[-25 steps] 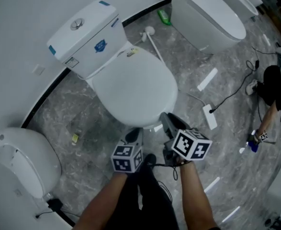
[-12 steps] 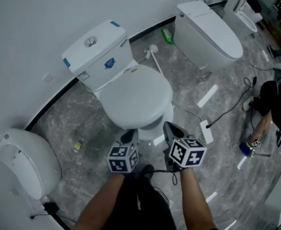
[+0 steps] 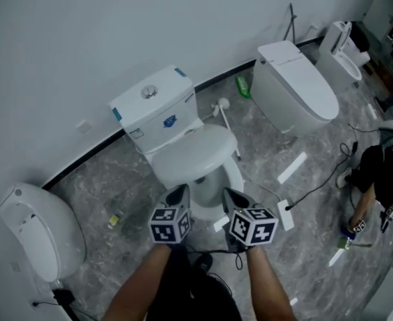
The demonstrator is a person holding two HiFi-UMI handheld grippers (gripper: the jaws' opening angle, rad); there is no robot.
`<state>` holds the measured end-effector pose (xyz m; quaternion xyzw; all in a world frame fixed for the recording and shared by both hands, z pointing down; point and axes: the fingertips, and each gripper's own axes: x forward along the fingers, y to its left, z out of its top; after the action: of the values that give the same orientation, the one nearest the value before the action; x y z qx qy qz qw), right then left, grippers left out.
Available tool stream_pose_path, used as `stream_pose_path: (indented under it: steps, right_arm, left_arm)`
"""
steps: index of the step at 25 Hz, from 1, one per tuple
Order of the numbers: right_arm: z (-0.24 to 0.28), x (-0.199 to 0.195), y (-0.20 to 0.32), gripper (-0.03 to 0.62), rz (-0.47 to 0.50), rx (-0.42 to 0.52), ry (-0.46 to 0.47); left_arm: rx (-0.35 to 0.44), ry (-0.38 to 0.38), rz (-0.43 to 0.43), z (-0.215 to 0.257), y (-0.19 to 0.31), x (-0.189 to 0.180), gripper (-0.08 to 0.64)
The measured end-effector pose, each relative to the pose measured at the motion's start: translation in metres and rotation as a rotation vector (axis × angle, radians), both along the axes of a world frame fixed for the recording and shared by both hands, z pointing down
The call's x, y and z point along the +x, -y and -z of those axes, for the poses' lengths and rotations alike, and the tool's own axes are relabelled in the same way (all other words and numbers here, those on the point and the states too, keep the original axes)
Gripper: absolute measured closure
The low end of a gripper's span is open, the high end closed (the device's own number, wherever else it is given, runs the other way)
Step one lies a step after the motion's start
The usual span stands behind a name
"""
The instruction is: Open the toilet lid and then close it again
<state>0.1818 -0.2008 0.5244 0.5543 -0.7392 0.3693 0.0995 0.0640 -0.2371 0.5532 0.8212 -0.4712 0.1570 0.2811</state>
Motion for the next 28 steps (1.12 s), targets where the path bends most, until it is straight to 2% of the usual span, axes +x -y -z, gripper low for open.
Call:
stream_pose_path:
  steps: [9, 18, 28]
  right_arm:
    - [0.045, -0.029, 0.049, 0.581, 0.083, 0.059, -0.124]
    - [0.066, -0.052, 0.086, 0.581, 0.070, 0.054, -0.155]
    - [0.081, -0.065, 0.120, 0.581, 0.036, 0.054, -0.183]
  left_arm:
    - [0.016, 0.003, -0.009, 0.036, 0.050, -0.023, 0.554]
    - [0.039, 0.017, -0.024, 0.059, 0.107, -0.052, 0.553]
    - [0.022, 0.053, -0.055, 0.057, 0.147, -0.071, 0.552]
